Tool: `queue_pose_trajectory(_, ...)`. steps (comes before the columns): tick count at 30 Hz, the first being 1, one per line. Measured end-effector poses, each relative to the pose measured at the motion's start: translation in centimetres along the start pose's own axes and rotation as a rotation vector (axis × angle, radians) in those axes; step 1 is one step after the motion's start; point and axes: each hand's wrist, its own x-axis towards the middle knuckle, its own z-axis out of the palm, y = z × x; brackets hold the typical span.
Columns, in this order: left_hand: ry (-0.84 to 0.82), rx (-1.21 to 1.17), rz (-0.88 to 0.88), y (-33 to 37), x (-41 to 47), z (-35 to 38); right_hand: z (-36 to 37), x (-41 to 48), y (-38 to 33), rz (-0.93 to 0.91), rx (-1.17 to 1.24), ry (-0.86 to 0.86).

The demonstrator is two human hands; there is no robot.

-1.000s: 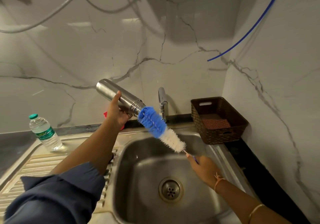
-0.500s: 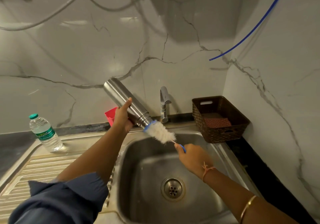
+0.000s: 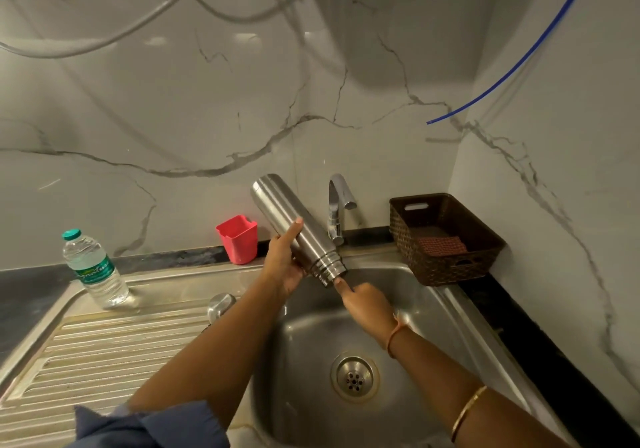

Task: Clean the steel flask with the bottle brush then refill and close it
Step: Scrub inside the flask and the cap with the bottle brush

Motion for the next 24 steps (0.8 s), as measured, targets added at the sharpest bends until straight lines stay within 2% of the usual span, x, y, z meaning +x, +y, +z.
queue_pose_trajectory(2, 0.011, 0.032, 0.029, 0.4, 0.1, -0.3, 0.6, -0.6, 0.4, -0.051, 0.071, 0.017)
queue_pose_trajectory(4, 0.022, 0.045, 0.057, 1.0, 0.3, -0.6, 1.3, -1.1, 1.5, -0.178, 0.128, 0.057)
queue_pose_trajectory(5, 0.037, 0.048, 0.076, 1.4, 0.6, -0.7, 1.7, -1.5, 2.0, -0.269, 0.076, 0.102)
queue_pose_trajectory(7, 0.056, 0.049, 0.111, 2.3, 0.8, -0.8, 2.3, -1.8, 3.4, -0.417, -0.2, 0.302)
queue_pose_trajectory(9, 0.062, 0.019, 0.128, 3.1, 1.1, -0.6, 2.4, -2.0, 4.2, -0.452, -0.431, 0.475)
queue_pose_trajectory(11, 0.065, -0.022, 0.119, 3.5, 1.0, -0.3, 2.3, -1.8, 4.1, -0.504, -0.519, 0.587)
queue_pose_trajectory(12, 0.061, -0.039, 0.115, 3.5, 0.9, -0.2, 2.5, -1.8, 3.9, -0.481, -0.443, 0.553)
queue_pose_trajectory(13, 0.053, -0.047, 0.114, 3.5, 0.9, -0.3, 2.5, -1.7, 3.6, -0.435, -0.26, 0.463)
queue_pose_trajectory(16, -0.013, -0.027, 0.088, 3.6, 0.8, -1.0, 1.4, -1.7, 2.4, -0.075, 0.611, -0.144)
queue_pose_trajectory(17, -0.051, -0.015, 0.067, 3.6, 0.7, -1.2, 1.2, -1.8, 2.3, -0.008, 0.726, -0.254)
queue_pose_trajectory(18, -0.085, -0.015, 0.049, 3.5, 0.5, -1.4, 1.2, -1.8, 2.2, -0.009, 0.724, -0.269)
queue_pose_trajectory(20, -0.105, 0.011, 0.042, 3.3, 0.6, -1.9, 1.8, -2.0, 1.8, -0.089, 0.596, -0.144)
queue_pose_trajectory(24, -0.044, 0.136, 0.0, 2.8, 0.4, -2.2, 3.3, -2.1, 2.4, -0.408, 0.01, 0.221)
